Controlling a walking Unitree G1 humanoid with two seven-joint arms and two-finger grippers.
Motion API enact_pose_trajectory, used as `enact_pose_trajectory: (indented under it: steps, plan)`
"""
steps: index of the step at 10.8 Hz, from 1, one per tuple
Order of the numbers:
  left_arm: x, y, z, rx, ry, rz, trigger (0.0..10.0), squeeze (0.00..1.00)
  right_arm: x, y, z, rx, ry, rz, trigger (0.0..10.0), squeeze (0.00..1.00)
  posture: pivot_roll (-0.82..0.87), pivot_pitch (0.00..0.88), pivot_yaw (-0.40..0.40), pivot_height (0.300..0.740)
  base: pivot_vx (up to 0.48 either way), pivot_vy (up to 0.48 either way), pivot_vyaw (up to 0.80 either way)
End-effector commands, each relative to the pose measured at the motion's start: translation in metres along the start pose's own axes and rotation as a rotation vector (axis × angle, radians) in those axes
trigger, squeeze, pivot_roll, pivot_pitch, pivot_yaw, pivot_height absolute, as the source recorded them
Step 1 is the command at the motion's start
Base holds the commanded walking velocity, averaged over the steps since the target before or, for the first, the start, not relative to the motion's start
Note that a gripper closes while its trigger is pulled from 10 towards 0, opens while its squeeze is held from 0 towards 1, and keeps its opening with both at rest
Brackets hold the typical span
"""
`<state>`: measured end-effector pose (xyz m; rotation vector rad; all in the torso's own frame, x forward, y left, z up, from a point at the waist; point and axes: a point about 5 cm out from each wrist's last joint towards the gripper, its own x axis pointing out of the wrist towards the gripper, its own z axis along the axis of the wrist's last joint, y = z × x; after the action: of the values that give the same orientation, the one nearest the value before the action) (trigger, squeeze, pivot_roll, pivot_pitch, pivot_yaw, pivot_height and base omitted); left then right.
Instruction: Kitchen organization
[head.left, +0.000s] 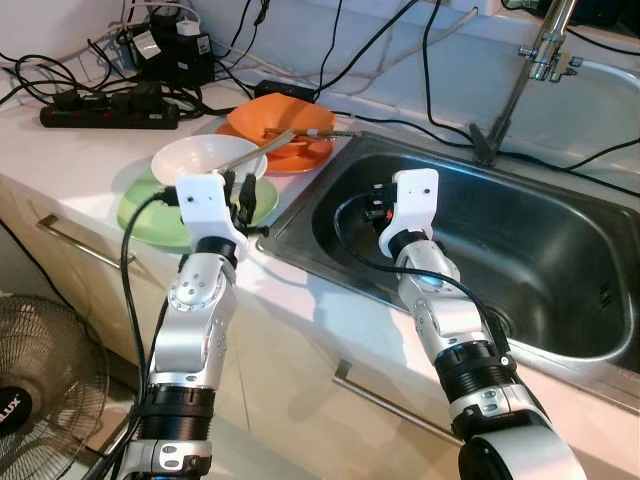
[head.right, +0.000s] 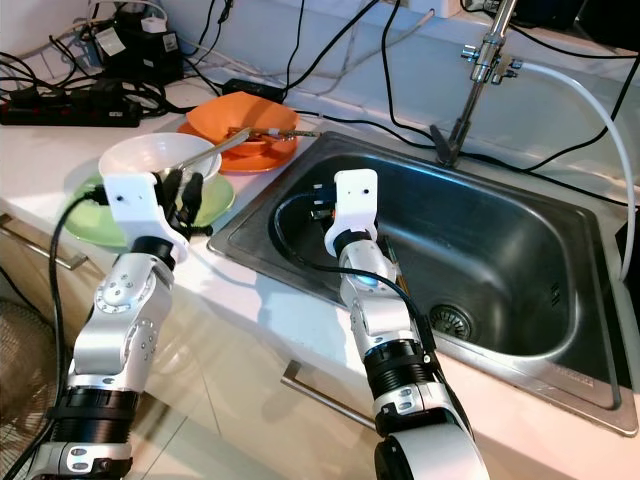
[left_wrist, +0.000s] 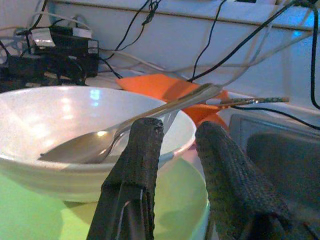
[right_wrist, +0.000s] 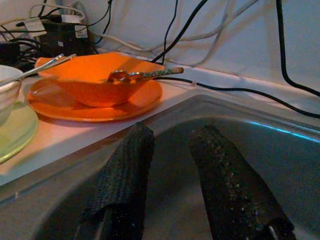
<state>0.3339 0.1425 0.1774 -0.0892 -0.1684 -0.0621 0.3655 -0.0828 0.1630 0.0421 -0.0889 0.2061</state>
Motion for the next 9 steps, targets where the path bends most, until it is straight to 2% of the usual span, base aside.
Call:
enact_pose_trajectory:
  steps: [1, 5, 7, 8, 9]
  plan:
    - [0.003, -0.004, 0.002, -0.002, -0.002, -0.017, 10.0, 0.00, 0.001, -0.002, 0.003, 0.005, -0.014, -0.008, 10.0, 0.00, 0.23, 0.008, -0.054, 0.740, 0.000, 0.000, 0.00]
    - [-0.002, 0.014, 0.006, 0.016, -0.020, 0.070, 10.0, 0.00, 0.001, -0.004, 0.003, 0.004, -0.013, -0.012, 10.0, 0.00, 0.24, 0.008, -0.056, 0.740, 0.000, 0.000, 0.00]
    - [-0.011, 0.036, 0.013, 0.051, -0.038, 0.154, 10.0, 0.00, 0.001, -0.002, 0.002, 0.005, -0.012, -0.003, 10.0, 0.00, 0.25, 0.003, -0.061, 0.740, 0.000, 0.000, 0.00]
    - [-0.012, 0.040, 0.014, 0.057, -0.043, 0.163, 10.0, 0.00, 0.001, -0.002, 0.002, 0.005, -0.010, -0.002, 10.0, 0.00, 0.25, 0.000, -0.064, 0.740, 0.000, 0.000, 0.00]
    - [-0.008, 0.031, 0.022, 0.040, -0.077, 0.112, 10.0, 0.00, 0.002, -0.002, 0.002, 0.003, -0.010, -0.002, 10.0, 0.00, 0.25, 0.000, -0.064, 0.740, 0.000, 0.000, 0.00]
